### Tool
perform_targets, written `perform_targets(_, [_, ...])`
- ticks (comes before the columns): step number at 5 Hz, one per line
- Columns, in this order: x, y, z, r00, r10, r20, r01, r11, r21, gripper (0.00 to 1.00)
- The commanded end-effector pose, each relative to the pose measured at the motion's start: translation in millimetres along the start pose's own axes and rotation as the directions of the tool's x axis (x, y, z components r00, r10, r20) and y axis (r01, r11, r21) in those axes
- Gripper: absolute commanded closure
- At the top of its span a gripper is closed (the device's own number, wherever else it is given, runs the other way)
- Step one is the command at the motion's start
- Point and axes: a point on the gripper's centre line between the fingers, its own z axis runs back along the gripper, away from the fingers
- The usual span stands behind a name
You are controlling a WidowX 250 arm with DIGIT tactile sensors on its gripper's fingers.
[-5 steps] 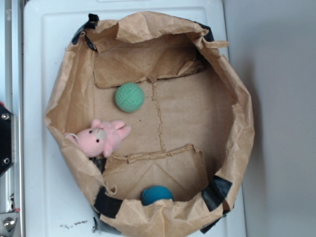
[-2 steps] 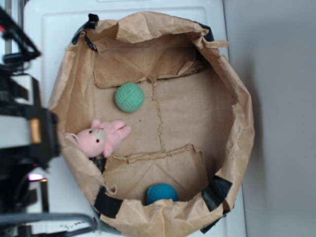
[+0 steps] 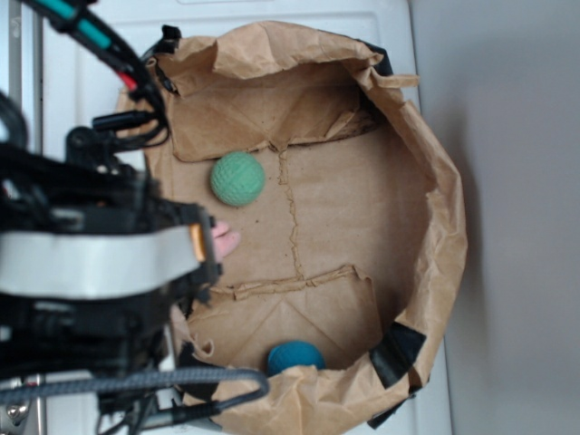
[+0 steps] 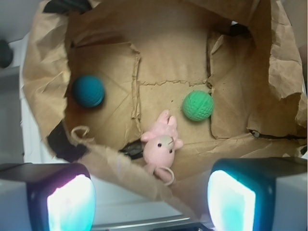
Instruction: Grab the green ball.
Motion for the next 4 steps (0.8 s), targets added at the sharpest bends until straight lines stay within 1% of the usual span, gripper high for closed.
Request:
perform_targets(1, [30.4, 25.2, -16.5, 0.994, 0.104, 0.042, -0.104, 0.994, 0.012, 0.0])
perform_targets(2, [36.8, 38.3, -27.5, 0.989, 0.142, 0.05, -0.144, 0.989, 0.043, 0.0])
perform_targets(3, [42.7, 48.8, -31.3, 0.982, 0.185, 0.031, -0.186, 0.982, 0.025, 0.0])
perform_targets(4, [39.6, 53.4, -50.9, 0.972, 0.231, 0.046, -0.234, 0.97, 0.067, 0.0])
